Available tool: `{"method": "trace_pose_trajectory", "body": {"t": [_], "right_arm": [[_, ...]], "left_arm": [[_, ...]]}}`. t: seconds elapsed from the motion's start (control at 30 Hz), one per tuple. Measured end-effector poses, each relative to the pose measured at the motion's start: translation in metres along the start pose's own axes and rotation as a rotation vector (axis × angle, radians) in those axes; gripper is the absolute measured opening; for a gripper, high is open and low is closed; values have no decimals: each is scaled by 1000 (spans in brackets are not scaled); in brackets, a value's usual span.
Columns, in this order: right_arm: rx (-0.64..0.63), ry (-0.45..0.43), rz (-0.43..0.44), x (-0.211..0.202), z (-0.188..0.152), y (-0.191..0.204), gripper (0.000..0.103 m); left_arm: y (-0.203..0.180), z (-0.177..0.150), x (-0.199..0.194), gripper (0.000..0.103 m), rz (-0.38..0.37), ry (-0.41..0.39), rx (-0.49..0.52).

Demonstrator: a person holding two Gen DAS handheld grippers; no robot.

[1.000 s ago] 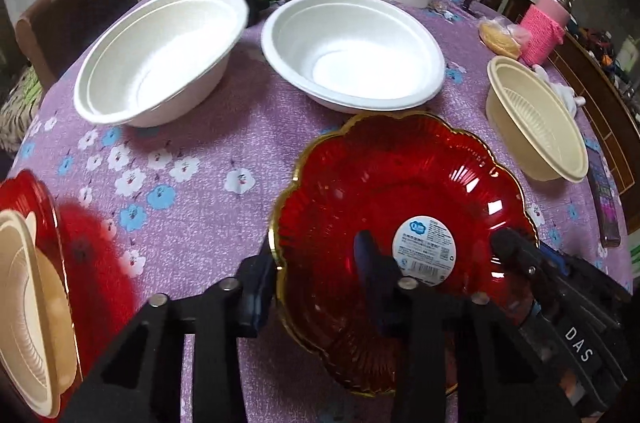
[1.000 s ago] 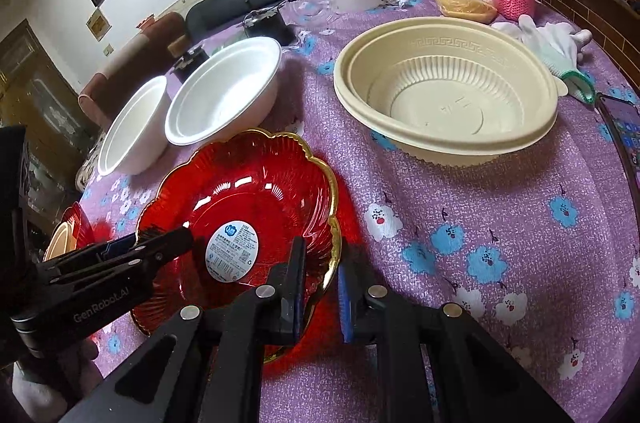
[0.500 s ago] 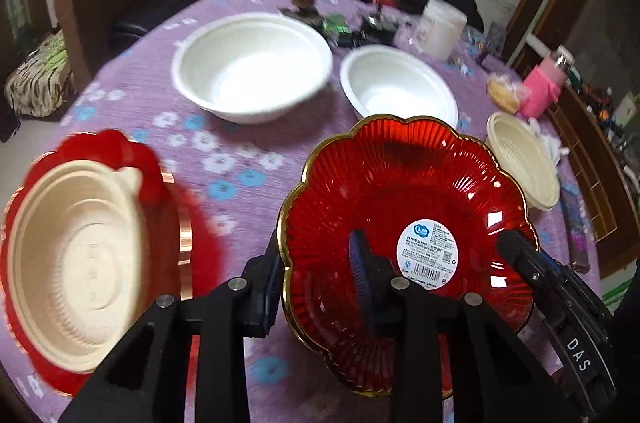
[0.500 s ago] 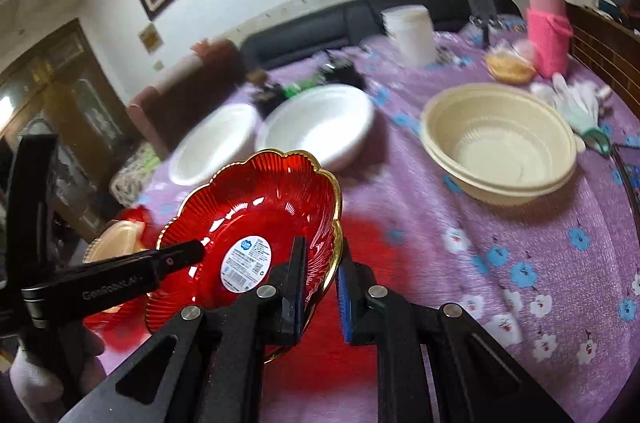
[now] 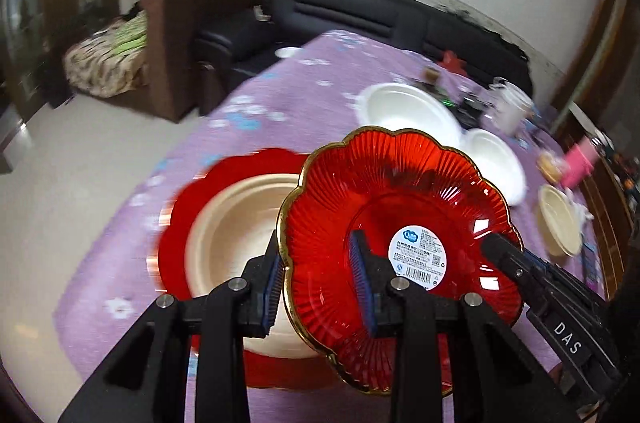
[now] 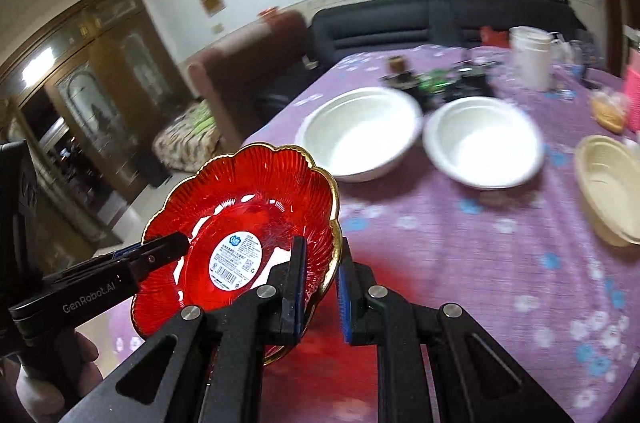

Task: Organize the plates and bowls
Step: 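Lift the small red plate and lower it onto the large red plate, then open the right gripper and withdraw from the stacked red plates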

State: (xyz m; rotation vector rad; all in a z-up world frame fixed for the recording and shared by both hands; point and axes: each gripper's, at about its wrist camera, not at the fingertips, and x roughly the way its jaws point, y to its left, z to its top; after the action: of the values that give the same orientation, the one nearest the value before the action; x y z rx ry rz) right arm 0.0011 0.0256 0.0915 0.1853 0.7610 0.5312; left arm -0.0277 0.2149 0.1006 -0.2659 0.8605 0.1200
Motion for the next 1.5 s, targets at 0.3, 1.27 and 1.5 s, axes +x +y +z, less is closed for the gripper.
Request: {"method": "trace_pose_trajectory", "body": {"t": [0.3, 1.27, 1.5], "right_arm": [[-73, 107, 7, 61, -7, 45, 16], [-71, -163, -185, -3, -7, -8, 60], [-4, -184, -216, -25, -18, -48, 60]], "left_arm": [[53, -6, 27, 31, 81, 67, -66], [56, -39, -51, 74, -49, -90, -184], [19, -41, -56, 74, -72, -99, -146]]}}
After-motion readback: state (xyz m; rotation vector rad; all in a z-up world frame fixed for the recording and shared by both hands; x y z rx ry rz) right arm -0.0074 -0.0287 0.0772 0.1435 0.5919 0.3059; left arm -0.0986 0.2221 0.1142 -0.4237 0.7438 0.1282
